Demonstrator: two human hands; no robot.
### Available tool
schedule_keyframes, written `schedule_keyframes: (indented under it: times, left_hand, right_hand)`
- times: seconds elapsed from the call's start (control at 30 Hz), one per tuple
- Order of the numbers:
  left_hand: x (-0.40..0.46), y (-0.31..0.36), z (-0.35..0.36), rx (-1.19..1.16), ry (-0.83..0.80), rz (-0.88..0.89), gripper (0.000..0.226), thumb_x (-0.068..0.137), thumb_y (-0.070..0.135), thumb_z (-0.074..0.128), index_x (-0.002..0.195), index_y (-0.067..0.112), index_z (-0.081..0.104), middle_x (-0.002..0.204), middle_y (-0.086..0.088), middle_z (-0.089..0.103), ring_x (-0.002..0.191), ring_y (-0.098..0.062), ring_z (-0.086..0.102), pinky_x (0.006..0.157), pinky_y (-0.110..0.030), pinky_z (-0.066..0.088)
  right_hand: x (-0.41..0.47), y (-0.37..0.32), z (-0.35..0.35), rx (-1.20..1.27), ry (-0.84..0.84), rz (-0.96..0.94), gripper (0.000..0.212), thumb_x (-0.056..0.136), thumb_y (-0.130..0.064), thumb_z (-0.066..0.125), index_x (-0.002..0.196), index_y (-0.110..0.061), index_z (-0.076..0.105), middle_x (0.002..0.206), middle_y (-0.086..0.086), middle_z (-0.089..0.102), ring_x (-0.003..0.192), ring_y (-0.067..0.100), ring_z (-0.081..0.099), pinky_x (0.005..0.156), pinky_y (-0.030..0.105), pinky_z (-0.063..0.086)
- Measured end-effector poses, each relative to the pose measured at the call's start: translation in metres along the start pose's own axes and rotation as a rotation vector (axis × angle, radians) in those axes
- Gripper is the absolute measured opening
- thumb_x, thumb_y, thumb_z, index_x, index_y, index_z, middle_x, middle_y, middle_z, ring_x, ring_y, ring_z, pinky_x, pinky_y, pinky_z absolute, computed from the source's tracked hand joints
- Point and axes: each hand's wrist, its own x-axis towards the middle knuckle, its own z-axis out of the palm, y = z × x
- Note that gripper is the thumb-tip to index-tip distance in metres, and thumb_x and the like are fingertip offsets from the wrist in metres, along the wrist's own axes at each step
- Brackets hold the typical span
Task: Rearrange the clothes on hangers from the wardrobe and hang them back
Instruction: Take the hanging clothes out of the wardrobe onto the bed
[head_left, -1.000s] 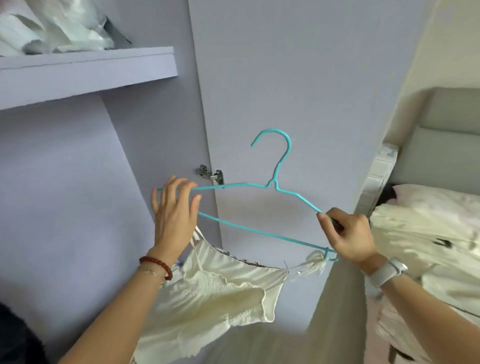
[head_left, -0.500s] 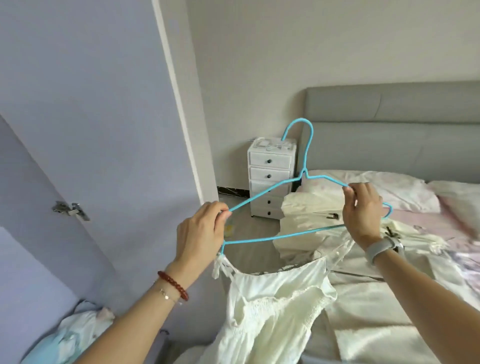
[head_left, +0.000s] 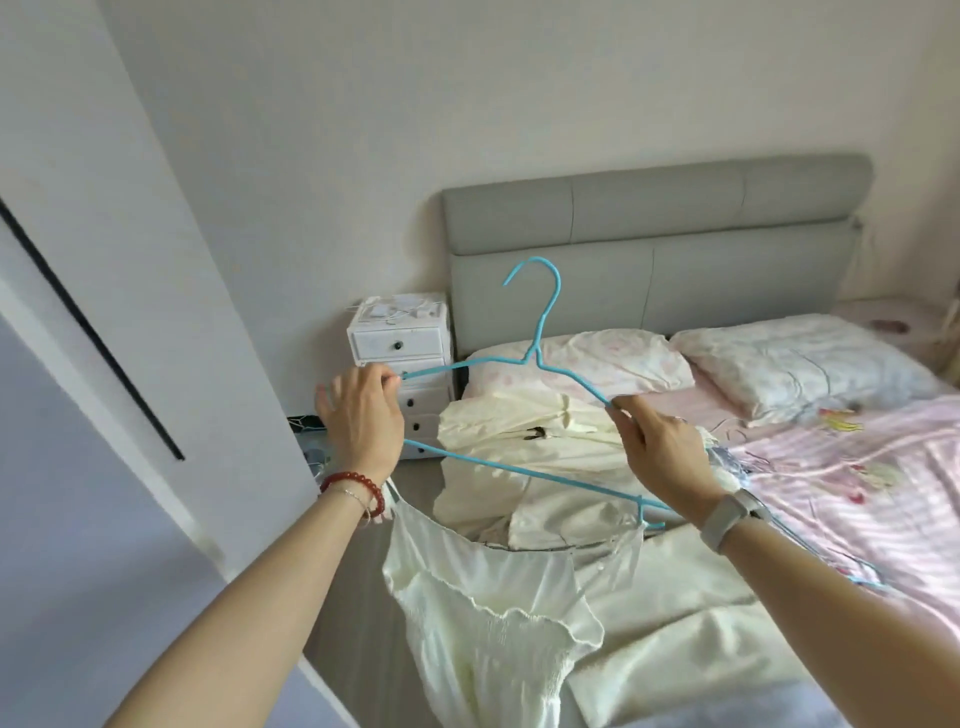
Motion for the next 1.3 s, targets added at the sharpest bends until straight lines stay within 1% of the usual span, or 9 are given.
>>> schedule_keyframes:
  times: [0.1,0.2,0.33,0.5,0.63,0.8,0.93,1.13,1.3]
  left_hand:
    - [0.011,0.005,0.020,-0.059,0.004,-0.046,0.022,0.091,0.022,0.053,0.109,0.011,0.062,0.118,-0.013,0.056,0.115,-0.034,0.045,0.099,-0.047,0.027]
    - [0.007,0.006,0.037,-0.156,-0.034,-0.074,0.041,0.089,0.024,0.055,0.128,0.010,0.051,0.137,-0.018,0.042,0.130,-0.035,0.035,0.103,-0.047,0.026]
    - [0.020,-0.002,0.049,-0.285,-0.088,-0.111,0.052,0.090,0.025,0.050,0.139,0.012,0.037,0.146,-0.019,0.032,0.137,-0.033,0.025,0.109,-0.047,0.022]
    - [0.070,0.001,0.050,-0.351,-0.048,-0.054,0.049,0.091,0.025,0.049,0.138,0.014,0.039,0.149,-0.014,0.028,0.139,-0.030,0.021,0.111,-0.049,0.020]
    - [0.107,0.022,0.062,-0.357,-0.027,0.058,0.051,0.086,0.028,0.043,0.134,0.012,0.046,0.147,-0.014,0.032,0.138,-0.032,0.023,0.109,-0.051,0.020]
    - [0.126,0.069,0.109,-0.405,-0.226,0.139,0.047,0.092,0.021,0.048,0.138,0.016,0.038,0.152,-0.005,0.022,0.142,-0.022,0.014,0.113,-0.044,0.013]
    - [0.130,0.121,0.160,-0.436,-0.360,0.228,0.049,0.093,0.022,0.046,0.140,0.016,0.034,0.153,-0.004,0.021,0.142,-0.020,0.012,0.114,-0.040,0.012]
    - [0.114,0.197,0.270,-0.399,-0.554,0.384,0.048,0.093,0.023,0.045,0.140,0.016,0.035,0.151,-0.005,0.026,0.140,-0.020,0.017,0.112,-0.043,0.018]
    - [0.066,0.227,0.383,-0.269,-0.824,0.420,0.050,0.096,0.027,0.041,0.143,0.019,0.027,0.152,-0.002,0.022,0.140,-0.017,0.015,0.113,-0.040,0.018]
  right_hand:
    - [0.013,-0.013,0.010,0.106,0.002,0.105,0.016,0.091,-0.017,0.054,0.094,-0.004,0.063,0.061,0.014,0.064,0.055,0.039,0.058,0.052,0.029,0.033]
    - [0.028,-0.039,0.030,0.202,-0.011,0.124,0.017,0.092,-0.018,0.053,0.094,-0.004,0.063,0.060,0.014,0.063,0.059,0.037,0.058,0.055,0.029,0.032]
    - [0.065,-0.075,0.061,0.348,-0.015,0.175,0.019,0.094,-0.021,0.050,0.094,-0.006,0.062,0.048,-0.006,0.045,0.048,0.022,0.043,0.053,0.031,0.032]
    - [0.132,-0.098,0.081,0.479,0.118,0.223,0.018,0.093,-0.019,0.050,0.092,-0.005,0.062,0.051,-0.007,0.043,0.049,0.016,0.038,0.055,0.035,0.034]
    - [0.176,-0.082,0.081,0.553,0.286,0.367,0.020,0.093,-0.019,0.051,0.089,-0.003,0.062,0.052,-0.008,0.040,0.047,0.005,0.040,0.050,0.021,0.029]
    - [0.207,-0.019,0.061,0.536,0.493,0.540,0.020,0.092,-0.018,0.051,0.090,-0.003,0.063,0.059,-0.005,0.048,0.060,0.013,0.043,0.063,0.027,0.034]
    - [0.213,0.059,0.047,0.427,0.573,0.651,0.022,0.094,-0.017,0.048,0.097,0.000,0.062,0.081,0.005,0.056,0.078,0.016,0.048,0.068,0.027,0.034]
    - [0.193,0.208,0.054,0.305,0.616,0.922,0.025,0.095,-0.018,0.046,0.103,0.000,0.061,0.087,0.007,0.056,0.083,0.018,0.048,0.072,0.021,0.032]
    - [0.159,0.335,0.096,0.208,0.528,1.127,0.026,0.093,-0.016,0.047,0.107,0.002,0.060,0.110,0.022,0.062,0.105,0.033,0.054,0.088,0.034,0.038]
